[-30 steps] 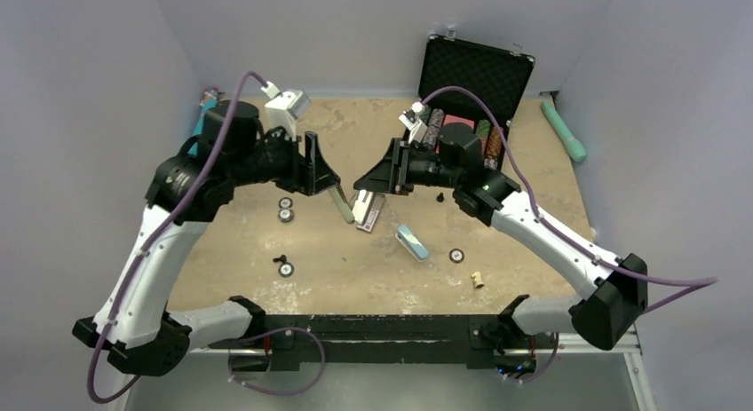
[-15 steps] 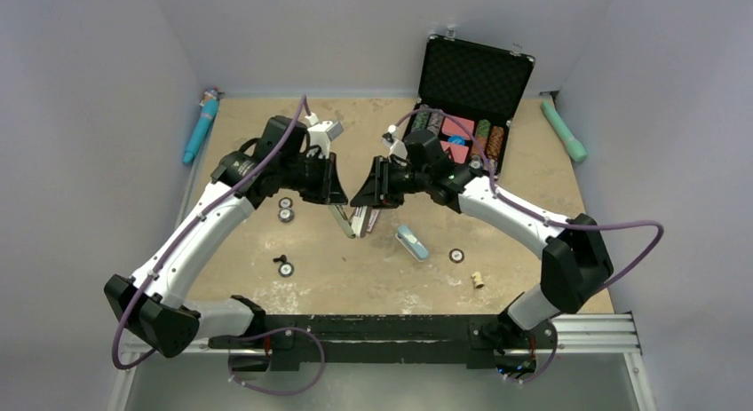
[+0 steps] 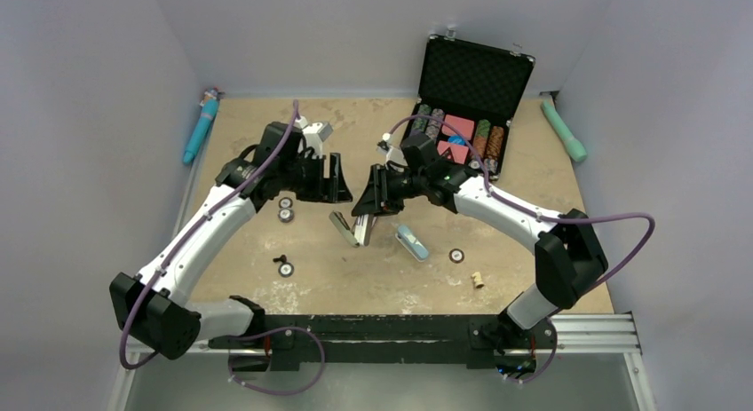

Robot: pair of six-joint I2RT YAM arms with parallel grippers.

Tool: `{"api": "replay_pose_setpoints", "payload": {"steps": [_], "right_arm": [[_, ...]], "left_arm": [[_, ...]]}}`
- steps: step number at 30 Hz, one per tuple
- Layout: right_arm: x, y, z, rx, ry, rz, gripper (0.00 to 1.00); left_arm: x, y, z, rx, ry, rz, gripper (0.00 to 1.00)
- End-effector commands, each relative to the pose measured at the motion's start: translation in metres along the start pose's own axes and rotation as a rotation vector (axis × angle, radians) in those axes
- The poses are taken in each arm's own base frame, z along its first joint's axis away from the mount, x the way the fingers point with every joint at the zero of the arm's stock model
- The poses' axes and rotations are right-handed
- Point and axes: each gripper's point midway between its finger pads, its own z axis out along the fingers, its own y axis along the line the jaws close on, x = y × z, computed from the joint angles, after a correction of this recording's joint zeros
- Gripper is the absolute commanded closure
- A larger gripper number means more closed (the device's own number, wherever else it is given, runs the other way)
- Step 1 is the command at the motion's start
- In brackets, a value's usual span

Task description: Unload the staples from the stapler

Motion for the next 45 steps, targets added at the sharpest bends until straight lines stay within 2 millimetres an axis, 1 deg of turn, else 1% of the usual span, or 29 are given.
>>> {"api": "replay_pose_setpoints", "payload": {"steps": [1,2,3,4,6,8,13,17,22,29,33,36,38,43,45], "right_arm": [[-0.002,0.023,-0.01,-0.075,0.003,-0.07,1.0],[-0.002,0.023,-0.01,-0.077,0.006,-0.072,1.0],[-0.001,0.023,-0.009,-0.081,0.008,-0.074,1.0],[-0.002,0.023,-0.009,-0.081,0.009,-0.073,1.0],[-0.002,0.023,-0.009,-0.079,0.006,-0.076,1.0],[-0.004,0.024,-0.009,-0.078,-0.005,-0.08,1.0],[-0.014,0.024,-0.01,-0.049,-0.054,-0.07,1.0],[-0.024,0.023,-0.009,-0.029,-0.101,-0.048,1.0],[-0.027,0.017,-0.004,-0.021,-0.119,-0.023,1.0],[-0.026,0.006,0.012,-0.021,-0.099,0.023,1.0],[-0.027,-0.005,0.022,-0.006,-0.086,0.036,1.0],[-0.024,-0.017,0.031,0.015,-0.065,0.047,1.0],[-0.022,-0.024,0.034,0.028,-0.057,0.052,1.0],[-0.02,-0.029,0.036,0.037,-0.054,0.054,1.0],[-0.018,-0.029,0.036,0.034,-0.046,0.054,1.0]], "left_arm": [[-0.016,-0.023,0.01,0.133,0.005,-0.016,0.4],[-0.015,-0.027,0.014,0.164,0.016,-0.028,0.49],[-0.014,-0.03,0.019,0.189,0.029,-0.041,0.55],[-0.013,-0.032,0.023,0.206,0.037,-0.05,0.59],[-0.009,-0.03,0.028,0.209,0.05,-0.062,0.63],[-0.004,-0.023,0.032,0.179,0.064,-0.074,0.65],[0.02,-0.009,0.043,0.138,0.137,-0.123,0.71],[0.039,0.0,0.044,0.116,0.165,-0.149,0.73],[0.059,0.013,0.048,0.067,0.208,-0.178,0.76],[0.07,0.021,0.059,0.046,0.262,-0.2,0.78],[0.081,0.027,0.067,0.032,0.306,-0.226,0.79],[0.089,0.032,0.073,0.024,0.339,-0.242,0.8],[0.092,0.033,0.073,0.021,0.347,-0.243,0.81],[0.09,0.035,0.069,0.004,0.332,-0.231,0.8],[0.088,0.035,0.066,-0.005,0.326,-0.225,0.72]]}}
